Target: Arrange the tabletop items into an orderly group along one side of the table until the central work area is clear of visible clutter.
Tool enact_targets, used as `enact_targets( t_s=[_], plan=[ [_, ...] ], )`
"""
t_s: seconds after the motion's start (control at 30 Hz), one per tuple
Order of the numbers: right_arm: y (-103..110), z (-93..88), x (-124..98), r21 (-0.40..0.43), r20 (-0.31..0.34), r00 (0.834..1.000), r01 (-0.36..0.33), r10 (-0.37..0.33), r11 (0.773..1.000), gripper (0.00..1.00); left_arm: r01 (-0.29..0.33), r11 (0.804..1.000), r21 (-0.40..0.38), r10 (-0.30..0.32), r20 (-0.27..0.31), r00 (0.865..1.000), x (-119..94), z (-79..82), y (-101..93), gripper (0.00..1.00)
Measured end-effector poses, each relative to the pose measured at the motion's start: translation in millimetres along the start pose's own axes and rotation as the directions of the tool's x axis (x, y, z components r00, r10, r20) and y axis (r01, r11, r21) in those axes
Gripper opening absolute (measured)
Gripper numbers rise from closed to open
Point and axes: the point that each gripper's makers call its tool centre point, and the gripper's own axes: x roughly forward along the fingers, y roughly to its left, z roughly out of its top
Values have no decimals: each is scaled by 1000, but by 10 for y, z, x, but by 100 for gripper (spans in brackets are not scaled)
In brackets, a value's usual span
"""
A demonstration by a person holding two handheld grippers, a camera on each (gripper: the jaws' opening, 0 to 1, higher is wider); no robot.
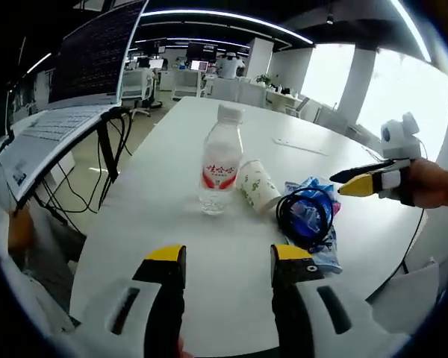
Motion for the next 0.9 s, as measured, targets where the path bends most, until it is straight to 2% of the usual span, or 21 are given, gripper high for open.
enact_targets(
  t_s=[0.33, 0.43, 0.67, 0.9],
  plan=[
    [79, 124, 262, 22, -29, 999, -14, 15, 1000, 67, -1, 1000, -2, 1, 12, 1000, 26, 33, 39, 44],
    [109, 177, 353, -4, -42, 999, -7, 6, 1000, 64, -1, 1000, -9, 1, 20, 1000, 28, 43, 51, 44],
    [183, 243, 607, 9, -78, 997, -22, 23, 1000, 63, -3, 1000, -31, 4, 27, 1000, 22, 41, 94, 43],
    [158, 247, 873, 52, -129, 992, 14, -7, 999, 61, -6, 998, -58, 9, 42, 999, -7, 60, 137, 43]
  ],
)
